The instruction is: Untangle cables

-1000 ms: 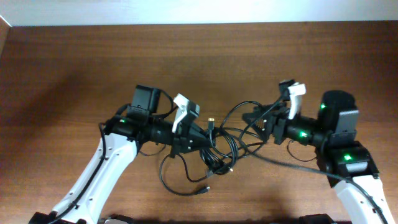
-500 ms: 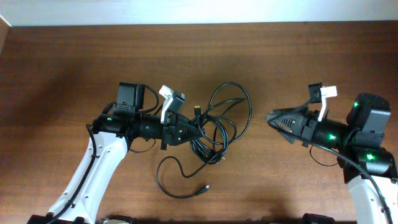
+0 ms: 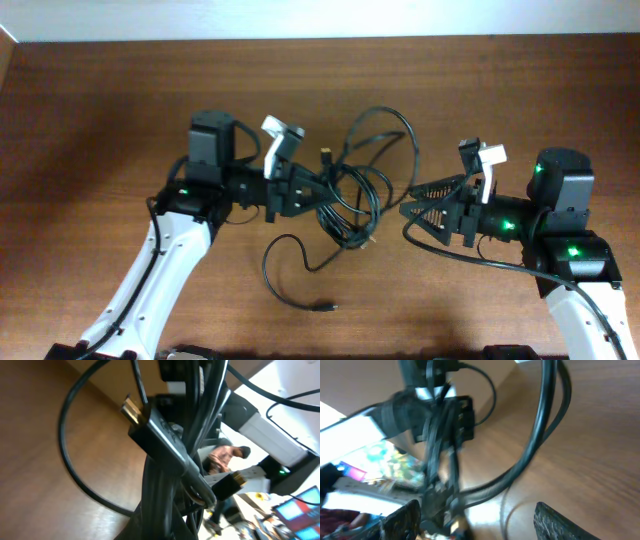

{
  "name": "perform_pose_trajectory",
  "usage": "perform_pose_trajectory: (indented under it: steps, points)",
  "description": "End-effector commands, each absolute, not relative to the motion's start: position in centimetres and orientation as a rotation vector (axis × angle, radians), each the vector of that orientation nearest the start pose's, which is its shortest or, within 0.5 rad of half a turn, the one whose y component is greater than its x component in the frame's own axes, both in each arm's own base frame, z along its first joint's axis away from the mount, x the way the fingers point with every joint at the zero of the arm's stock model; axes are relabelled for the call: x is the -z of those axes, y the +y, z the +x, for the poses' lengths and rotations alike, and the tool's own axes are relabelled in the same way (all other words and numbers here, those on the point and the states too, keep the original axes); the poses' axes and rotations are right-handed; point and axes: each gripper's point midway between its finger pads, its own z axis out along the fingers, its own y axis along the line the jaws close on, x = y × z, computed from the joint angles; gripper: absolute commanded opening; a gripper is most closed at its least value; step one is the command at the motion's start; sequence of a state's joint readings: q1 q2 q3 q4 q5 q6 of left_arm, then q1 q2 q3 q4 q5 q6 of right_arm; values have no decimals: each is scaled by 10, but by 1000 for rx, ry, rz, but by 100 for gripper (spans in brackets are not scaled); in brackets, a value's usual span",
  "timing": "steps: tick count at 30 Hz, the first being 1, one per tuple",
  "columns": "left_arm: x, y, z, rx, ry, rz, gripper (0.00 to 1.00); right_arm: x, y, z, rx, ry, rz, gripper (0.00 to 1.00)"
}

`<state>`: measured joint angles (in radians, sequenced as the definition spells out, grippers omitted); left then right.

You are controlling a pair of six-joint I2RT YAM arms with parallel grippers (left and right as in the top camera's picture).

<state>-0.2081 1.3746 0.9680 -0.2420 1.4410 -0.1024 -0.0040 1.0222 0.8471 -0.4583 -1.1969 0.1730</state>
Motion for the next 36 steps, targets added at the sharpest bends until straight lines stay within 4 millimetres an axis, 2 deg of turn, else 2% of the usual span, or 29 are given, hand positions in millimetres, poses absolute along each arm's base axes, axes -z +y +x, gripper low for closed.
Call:
perform_pose_trajectory:
  steps: [1,7,12,20,25,28,30,32,36]
  points:
    - [-285,-246,233,1827,1763,988,0,-269,152,263,-1258,2017,-413,72]
    - [-292,-270,210,1849,1671,1138,0,-263,141,280,-1136,2044,-336,72]
    - [-309,-271,195,1937,1576,1229,0,-249,125,296,-994,2097,-241,72]
    - [-312,-261,209,1948,1651,1139,0,-208,82,309,-687,2270,14,72]
    - [-312,-253,218,1939,1678,1090,0,-203,57,313,-600,2281,110,72]
    - [-312,-248,225,1924,1684,1063,0,-206,38,312,-602,2264,181,72]
    - [-311,-246,227,1915,1686,1052,0,-216,40,308,-695,2226,141,72]
    - [-311,-246,229,1904,1688,1047,0,-228,49,302,-793,2176,47,72]
    - [-307,-249,239,1849,1721,995,0,-264,84,275,-1065,2002,-258,72]
